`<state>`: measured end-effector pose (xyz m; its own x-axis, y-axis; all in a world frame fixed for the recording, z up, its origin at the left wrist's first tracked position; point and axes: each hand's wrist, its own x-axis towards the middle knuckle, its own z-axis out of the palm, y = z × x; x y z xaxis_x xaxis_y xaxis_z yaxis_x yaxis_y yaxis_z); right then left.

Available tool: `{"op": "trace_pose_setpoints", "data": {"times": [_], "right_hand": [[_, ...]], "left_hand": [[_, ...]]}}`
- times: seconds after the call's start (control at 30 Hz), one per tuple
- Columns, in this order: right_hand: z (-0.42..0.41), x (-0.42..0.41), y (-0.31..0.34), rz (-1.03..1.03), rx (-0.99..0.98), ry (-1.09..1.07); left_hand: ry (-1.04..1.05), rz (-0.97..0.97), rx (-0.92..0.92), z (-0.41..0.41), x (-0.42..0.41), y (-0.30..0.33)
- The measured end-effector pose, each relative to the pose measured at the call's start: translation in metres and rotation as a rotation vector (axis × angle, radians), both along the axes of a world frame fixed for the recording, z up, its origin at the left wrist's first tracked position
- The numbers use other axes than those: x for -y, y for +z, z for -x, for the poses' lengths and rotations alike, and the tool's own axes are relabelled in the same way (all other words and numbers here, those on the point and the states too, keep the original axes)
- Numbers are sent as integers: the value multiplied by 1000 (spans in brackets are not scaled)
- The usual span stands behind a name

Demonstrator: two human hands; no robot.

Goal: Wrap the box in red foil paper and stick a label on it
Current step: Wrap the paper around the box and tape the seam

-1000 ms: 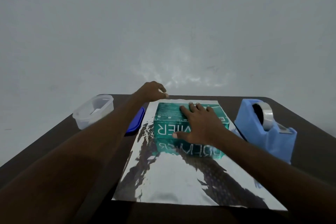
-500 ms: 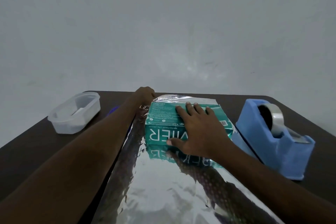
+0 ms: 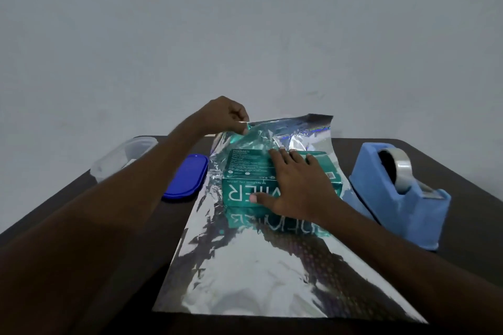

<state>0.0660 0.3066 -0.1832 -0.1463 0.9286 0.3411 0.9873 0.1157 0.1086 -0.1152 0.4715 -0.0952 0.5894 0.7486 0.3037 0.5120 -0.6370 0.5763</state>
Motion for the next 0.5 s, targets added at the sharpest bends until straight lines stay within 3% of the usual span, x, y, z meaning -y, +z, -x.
{"op": "trace_pose_setpoints", "data": {"times": [0.27,0.4,0.5], "right_hand": [[0,8,5,-26,-9,-3],[2,20,6,-68,46,18],[1,34,9,-283,61,93]], "left_hand": [[25,-194,-239,18,59,-5],[37,-279,-238,29,77,-20],[11,-271,-220,38,85,-30]]}}
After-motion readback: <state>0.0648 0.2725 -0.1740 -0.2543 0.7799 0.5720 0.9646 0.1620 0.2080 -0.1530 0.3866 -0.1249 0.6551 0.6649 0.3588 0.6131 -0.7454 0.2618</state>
